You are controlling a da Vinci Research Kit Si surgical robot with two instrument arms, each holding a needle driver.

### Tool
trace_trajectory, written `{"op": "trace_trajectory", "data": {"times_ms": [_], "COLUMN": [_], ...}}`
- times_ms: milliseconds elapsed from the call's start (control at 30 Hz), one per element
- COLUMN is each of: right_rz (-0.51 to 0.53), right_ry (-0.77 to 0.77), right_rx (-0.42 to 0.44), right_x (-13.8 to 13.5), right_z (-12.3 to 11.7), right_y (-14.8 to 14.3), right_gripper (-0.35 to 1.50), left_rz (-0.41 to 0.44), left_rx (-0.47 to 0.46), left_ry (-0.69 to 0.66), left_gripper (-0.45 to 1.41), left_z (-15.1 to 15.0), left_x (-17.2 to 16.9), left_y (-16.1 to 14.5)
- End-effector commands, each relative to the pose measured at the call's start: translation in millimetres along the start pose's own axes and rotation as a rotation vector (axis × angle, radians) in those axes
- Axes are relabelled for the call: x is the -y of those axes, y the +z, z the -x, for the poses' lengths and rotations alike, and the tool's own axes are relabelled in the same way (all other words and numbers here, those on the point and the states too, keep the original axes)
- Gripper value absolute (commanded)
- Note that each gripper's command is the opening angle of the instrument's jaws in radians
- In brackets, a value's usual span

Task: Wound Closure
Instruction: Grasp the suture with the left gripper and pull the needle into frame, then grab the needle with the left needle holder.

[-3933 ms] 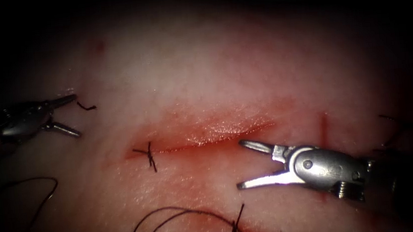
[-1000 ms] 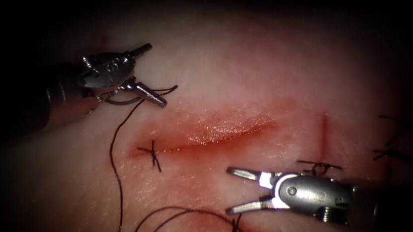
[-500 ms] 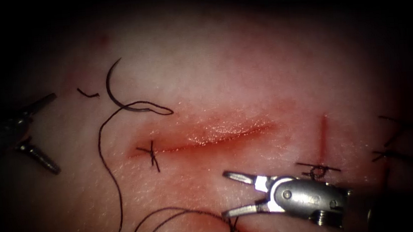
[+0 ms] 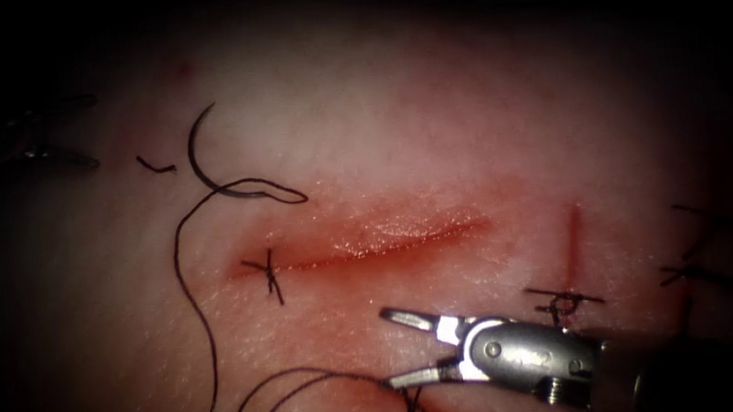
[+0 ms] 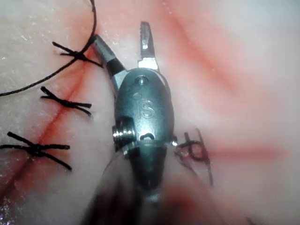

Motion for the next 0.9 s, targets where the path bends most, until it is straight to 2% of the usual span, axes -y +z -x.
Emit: {"op": "trace_trajectory", "data": {"times_ms": [33,67,100,133,167,233,300,333,400,533,567,700,900], "right_rz": [-0.003,-0.003,-0.003,-0.003,-0.003,-0.004,-0.005,-0.005,-0.005,-0.005,-0.005,-0.007,-0.008], "right_ry": [-0.001,-0.002,0.003,0.0,0.0,-0.001,-0.001,-0.001,-0.002,0.004,0.004,0.002,0.0], "right_rx": [-0.002,-0.002,-0.002,-0.002,-0.002,0.001,0.001,0.001,0.001,0.0,0.0,0.0,0.0], "right_x": [0.4,0.4,0.5,0.6,0.6,0.7,0.7,0.7,0.7,0.7,0.7,0.9,1.0], "right_z": [0.6,0.6,0.7,0.9,0.9,1.0,1.0,1.1,1.1,1.1,1.1,1.2,1.3], "right_y": [0.5,0.5,0.5,0.5,0.5,0.5,0.4,0.4,0.4,0.4,0.3,0.2,0.0], "right_gripper": [0.84,0.84,0.84,0.86,0.86,0.88,0.88,0.88,0.88,0.88,0.88,0.88,0.88], "left_rz": [-0.012,-0.017,-0.018,0.009,0.009,0.037,0.074,0.121,0.173,0.223,0.236,0.247,0.285], "left_rx": [-0.003,0.0,0.004,0.053,0.053,0.086,0.126,0.163,0.19,0.199,0.204,0.214,0.273], "left_ry": [-0.06,-0.05,0.031,0.15,0.15,0.262,0.353,0.405,0.453,0.533,0.6,0.755,0.857], "left_gripper": [0.36,0.36,0.36,0.36,0.36,0.41,0.44,0.48,0.48,0.46,0.41,0.32,0.32], "left_z": [-0.2,-0.2,-0.2,-0.5,-0.5,-0.6,-0.6,-0.5,-0.5,-1.1,-1.5,-1.9,-0.9], "left_x": [0.7,1.0,1.3,1.8,1.8,2.0,2.0,1.8,1.5,1.5,1.9,3.4,3.6], "left_y": [1.2,1.9,2.4,3.8,3.8,4.9,6.0,6.9,7.8,9.3,10.1,12.2,13.8]}}
